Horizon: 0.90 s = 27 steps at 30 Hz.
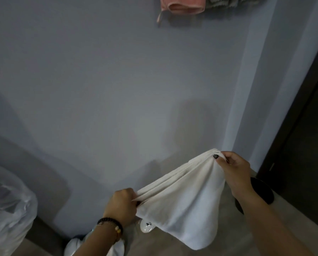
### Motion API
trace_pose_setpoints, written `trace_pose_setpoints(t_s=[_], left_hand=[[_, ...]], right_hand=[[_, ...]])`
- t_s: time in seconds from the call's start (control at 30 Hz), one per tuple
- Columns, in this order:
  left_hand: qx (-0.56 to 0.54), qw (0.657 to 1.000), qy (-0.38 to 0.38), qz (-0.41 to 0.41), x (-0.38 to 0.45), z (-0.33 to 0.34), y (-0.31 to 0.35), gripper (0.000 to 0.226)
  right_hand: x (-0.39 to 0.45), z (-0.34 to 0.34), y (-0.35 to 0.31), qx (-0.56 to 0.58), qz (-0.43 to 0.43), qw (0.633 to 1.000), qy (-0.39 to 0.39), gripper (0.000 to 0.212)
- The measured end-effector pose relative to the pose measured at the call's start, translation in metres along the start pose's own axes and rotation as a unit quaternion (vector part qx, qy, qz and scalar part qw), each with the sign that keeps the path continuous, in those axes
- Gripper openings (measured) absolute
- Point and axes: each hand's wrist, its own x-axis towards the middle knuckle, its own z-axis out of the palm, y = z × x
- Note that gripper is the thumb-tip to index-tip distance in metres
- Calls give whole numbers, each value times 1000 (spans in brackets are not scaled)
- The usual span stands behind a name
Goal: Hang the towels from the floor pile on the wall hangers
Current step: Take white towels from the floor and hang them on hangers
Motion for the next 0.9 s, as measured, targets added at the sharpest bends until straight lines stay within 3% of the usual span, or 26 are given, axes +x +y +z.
trace_pose_setpoints(t_s=[0.07, 0.23, 0.3, 0.4, 0.53, 0.63, 0.67, 0.73, 0.8, 0.9], left_hand=[[-36, 999, -6, -15, 6, -7, -3, 23], [-169, 983, -67, -31, 18, -38, -6, 27], [-291, 954, -73, -18, 19, -54, -4, 34], [-324, 943, -62, 49, 26, -72, 1, 34], [-234, 963, -16, 130, 37, -91, 1, 58], [-61, 980, 33, 185, 38, -105, 1, 25], [-16, 978, 39, 203, 37, -108, -1, 26], [52, 968, 68, 234, 34, -111, -3, 51], [128, 957, 100, 240, 31, -109, -4, 69], [107, 969, 109, 194, 33, -95, 2, 59]], right_hand=[[2, -1, 6, -3, 10, 1000, -5, 9], [6, -9, 17, -9, 41, 999, 3, 9], [7, -11, 18, -1, 49, 999, 1, 8], [9, -9, 12, 1, 32, 999, 3, 11], [18, -5, -7, -1, -5, 1000, 6, 14], [27, -5, -21, -11, -31, 999, -5, 9], [31, -7, -26, -14, -40, 999, -7, 10], [38, -9, -33, -23, -58, 998, -14, 11], [46, -12, -42, -42, -76, 996, -29, 10], [58, -15, -59, -62, -108, 991, -46, 8]])
